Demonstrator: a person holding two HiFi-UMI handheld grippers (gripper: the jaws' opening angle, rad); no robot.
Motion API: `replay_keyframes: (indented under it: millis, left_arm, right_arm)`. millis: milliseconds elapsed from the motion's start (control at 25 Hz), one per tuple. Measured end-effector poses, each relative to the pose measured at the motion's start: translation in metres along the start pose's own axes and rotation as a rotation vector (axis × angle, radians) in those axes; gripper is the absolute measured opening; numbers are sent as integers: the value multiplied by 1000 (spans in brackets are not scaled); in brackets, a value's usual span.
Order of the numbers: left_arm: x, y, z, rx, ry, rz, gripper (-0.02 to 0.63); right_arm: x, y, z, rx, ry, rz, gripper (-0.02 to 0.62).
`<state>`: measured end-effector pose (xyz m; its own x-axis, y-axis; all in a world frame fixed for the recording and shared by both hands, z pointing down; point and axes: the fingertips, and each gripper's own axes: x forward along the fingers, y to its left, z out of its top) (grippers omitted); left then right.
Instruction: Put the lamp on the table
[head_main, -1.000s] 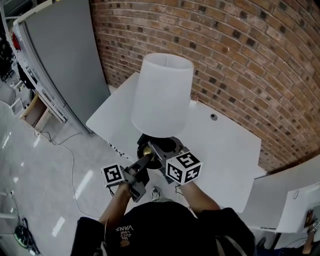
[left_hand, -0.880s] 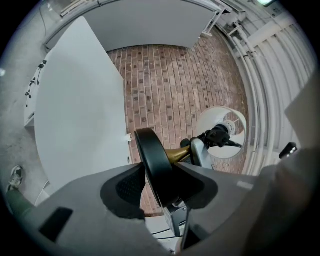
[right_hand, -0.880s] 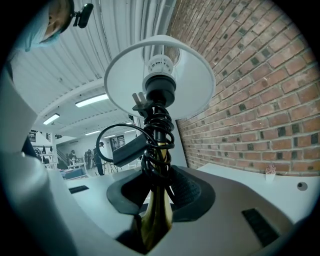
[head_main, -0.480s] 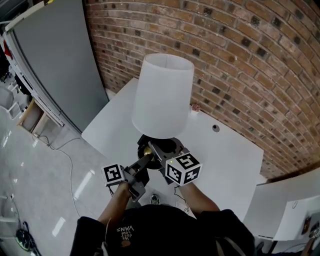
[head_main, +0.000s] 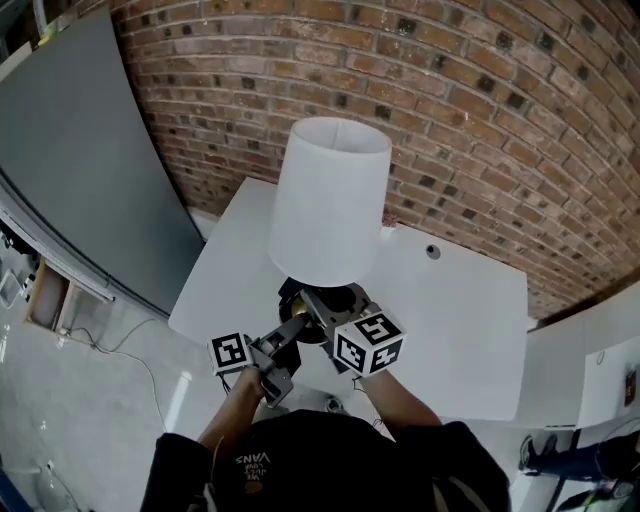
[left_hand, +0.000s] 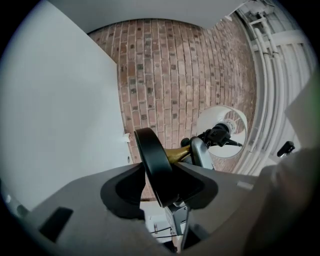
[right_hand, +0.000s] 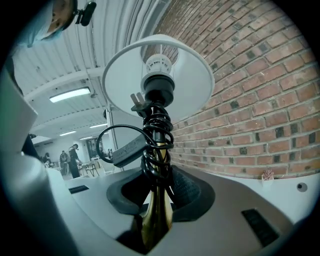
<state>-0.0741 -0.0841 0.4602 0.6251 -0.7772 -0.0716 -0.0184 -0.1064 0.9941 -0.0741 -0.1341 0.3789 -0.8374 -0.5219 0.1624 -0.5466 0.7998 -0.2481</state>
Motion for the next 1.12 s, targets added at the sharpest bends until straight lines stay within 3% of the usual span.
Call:
replay_keyframes:
  millis: [240,480,720,1120]
  left_arm:
    - [-10,4,41,14,162,-12,172]
    - [-9,9,62,23,262,-54,172]
    - [7,15,76,-26,289,-89,172]
    - [58,42,112,9,276,-95,176]
  right_arm:
    - [32,3,7,22,-57,-154,114]
    - [47,-1,7,22,-85,-265,112]
    - [62,-18,10,2,-71,-319,112]
    - [96,-75,10,2,-78,-309,112]
